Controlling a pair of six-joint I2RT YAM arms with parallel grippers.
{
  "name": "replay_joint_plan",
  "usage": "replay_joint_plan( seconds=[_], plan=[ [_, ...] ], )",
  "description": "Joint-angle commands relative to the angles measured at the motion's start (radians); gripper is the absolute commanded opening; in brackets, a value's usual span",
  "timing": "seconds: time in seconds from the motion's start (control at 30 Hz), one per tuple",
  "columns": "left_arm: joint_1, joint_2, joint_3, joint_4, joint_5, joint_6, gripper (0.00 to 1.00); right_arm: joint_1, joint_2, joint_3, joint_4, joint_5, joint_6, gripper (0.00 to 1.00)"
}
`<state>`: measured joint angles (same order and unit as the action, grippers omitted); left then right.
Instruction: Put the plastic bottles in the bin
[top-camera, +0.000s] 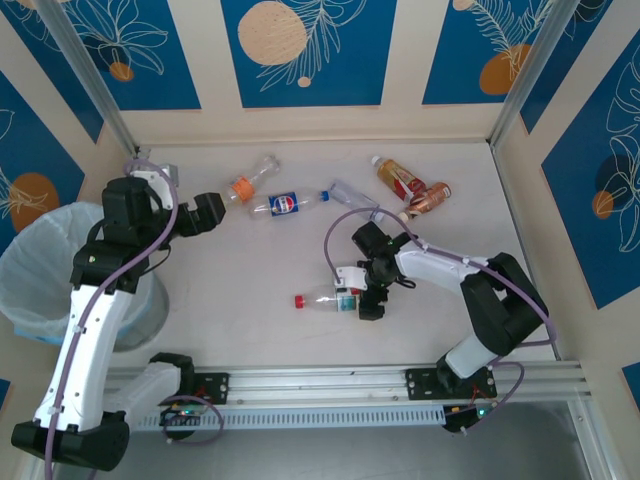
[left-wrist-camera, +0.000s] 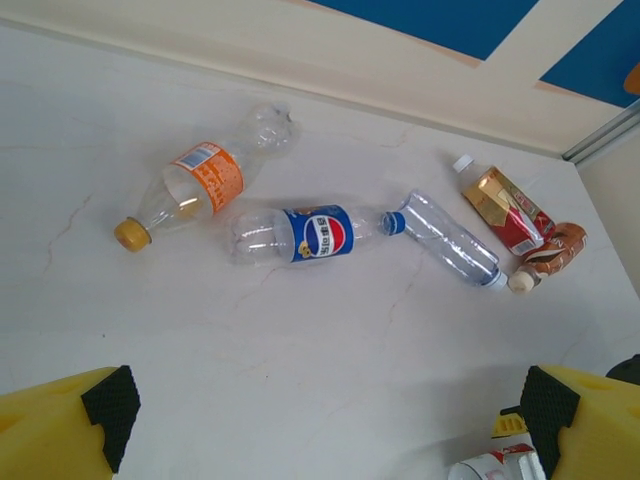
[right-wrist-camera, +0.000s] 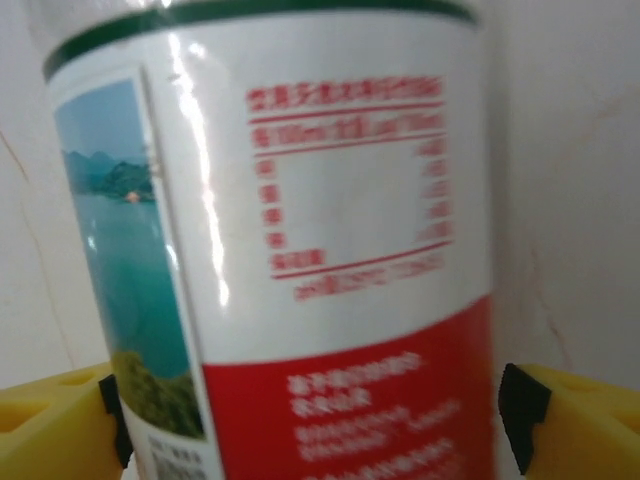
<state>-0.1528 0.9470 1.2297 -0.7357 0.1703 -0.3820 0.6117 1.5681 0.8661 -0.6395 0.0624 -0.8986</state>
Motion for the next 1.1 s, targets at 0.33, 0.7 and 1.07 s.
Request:
replay_joint_plan(
  seconds=[0.33, 0.7, 1.07],
  plan=[
    [-0.012, -0.002, -0.034, 0.041, -0.027, 0.011, 0.99, 0.025, 0.025, -0.026, 0.028, 0.004, -0.020, 0.81],
    [-0.011, 0.000, -0.057, 0.056, -0.033, 0.005, 0.99, 0.028, 0.031, -0.023, 0.016, -0.025, 0.034, 0.62],
    [-0.014, 0.032, -0.106, 0.141, 0.077, -0.062, 0.99, 0.015, 0.007, -0.009, 0.065, -0.082, 0.123, 0.51]
  ],
)
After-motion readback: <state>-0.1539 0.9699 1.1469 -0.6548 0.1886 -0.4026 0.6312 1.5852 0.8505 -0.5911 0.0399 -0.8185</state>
